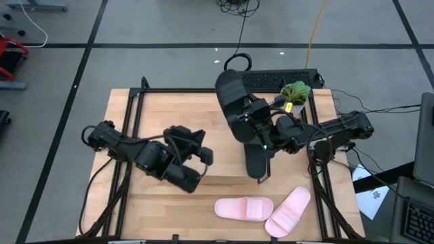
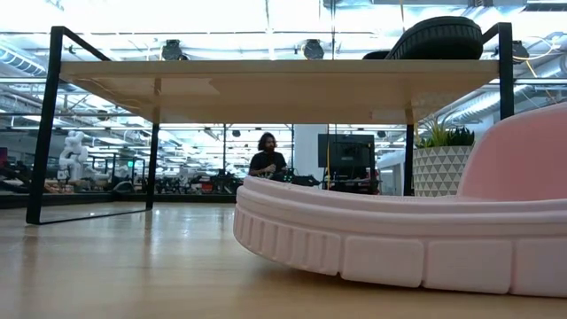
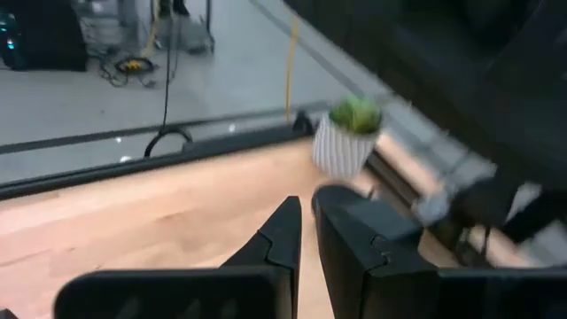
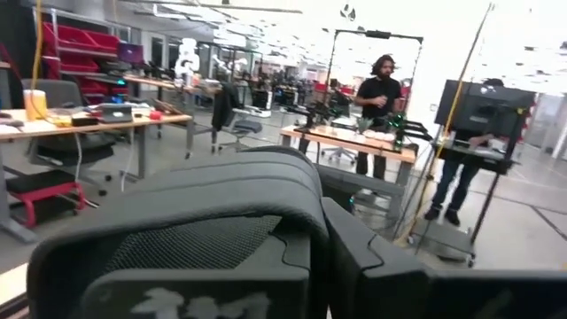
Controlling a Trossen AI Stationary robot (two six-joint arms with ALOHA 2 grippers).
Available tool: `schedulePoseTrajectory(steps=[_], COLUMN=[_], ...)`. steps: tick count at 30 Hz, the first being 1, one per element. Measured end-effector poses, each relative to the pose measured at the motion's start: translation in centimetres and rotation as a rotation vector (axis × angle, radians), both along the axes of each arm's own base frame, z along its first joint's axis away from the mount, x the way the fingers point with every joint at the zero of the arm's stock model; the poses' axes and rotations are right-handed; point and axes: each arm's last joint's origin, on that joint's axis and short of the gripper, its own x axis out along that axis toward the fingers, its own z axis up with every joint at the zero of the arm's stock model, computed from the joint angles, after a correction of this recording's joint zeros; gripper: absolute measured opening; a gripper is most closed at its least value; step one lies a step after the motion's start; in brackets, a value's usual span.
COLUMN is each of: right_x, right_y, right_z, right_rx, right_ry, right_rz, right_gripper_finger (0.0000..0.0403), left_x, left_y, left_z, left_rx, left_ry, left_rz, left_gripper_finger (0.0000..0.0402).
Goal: Pick and place slides into the shelf
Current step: Put the black slipper on the shelf
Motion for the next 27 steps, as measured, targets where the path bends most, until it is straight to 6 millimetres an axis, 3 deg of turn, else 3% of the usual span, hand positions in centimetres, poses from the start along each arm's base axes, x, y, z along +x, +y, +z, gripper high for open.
schedulePoseTrajectory(steps=[6,11,21,27], right_x=[0.2,0.3,0.5,0.6], right_y=[-0.4,0.0,1.1,0.8], right_z=[0.0,-0.1,-0.7,-0.8], right_rx=[-0.021,-0.043,-0.049,-0.045], right_ry=[0.013,0.021,0.037,0.036], right_rz=[0.025,0.084,0.187,0.179], right_gripper_finger=[0.0000,0.0000,0.0000,0.0000], left_x=[-2.0,-2.4,-1.8,-1.7], left_y=[-0.9,-1.4,-0.2,-0.3], left_z=[0.0,0.0,0.0,0.0], left_rx=[0.018,0.080,0.192,0.139], left_ry=[-0.208,-0.333,-0.218,-0.295], left_rz=[0.113,0.135,0.141,0.162], left_gripper_finger=[0.0037,0.0037,0.0037,0.0037])
